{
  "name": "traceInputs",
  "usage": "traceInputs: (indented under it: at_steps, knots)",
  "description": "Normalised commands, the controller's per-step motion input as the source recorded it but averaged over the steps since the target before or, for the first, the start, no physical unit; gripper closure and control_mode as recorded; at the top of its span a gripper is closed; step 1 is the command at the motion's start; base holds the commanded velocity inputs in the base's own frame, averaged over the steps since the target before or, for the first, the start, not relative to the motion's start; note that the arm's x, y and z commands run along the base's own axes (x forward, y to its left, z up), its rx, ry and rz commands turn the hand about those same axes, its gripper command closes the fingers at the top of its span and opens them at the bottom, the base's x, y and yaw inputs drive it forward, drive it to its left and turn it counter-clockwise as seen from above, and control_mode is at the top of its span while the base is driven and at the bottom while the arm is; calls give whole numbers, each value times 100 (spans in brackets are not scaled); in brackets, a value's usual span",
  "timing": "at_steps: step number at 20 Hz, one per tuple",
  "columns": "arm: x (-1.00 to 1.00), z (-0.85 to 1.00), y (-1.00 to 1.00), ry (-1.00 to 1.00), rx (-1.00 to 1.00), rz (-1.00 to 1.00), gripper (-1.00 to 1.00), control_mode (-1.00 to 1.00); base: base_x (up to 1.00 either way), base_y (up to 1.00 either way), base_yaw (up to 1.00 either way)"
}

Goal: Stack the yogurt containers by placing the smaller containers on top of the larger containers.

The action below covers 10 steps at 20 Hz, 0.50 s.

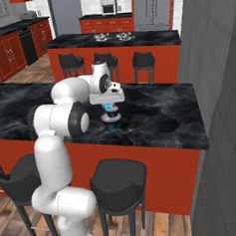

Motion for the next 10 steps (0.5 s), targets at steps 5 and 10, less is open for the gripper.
traceInputs:
  at_steps: [5,10]
  knots:
    - [19,-6,0,0,0,0,100,-100,0,0,0]
    - [15,0,0,0,0,0,100,-100,0,0,0]
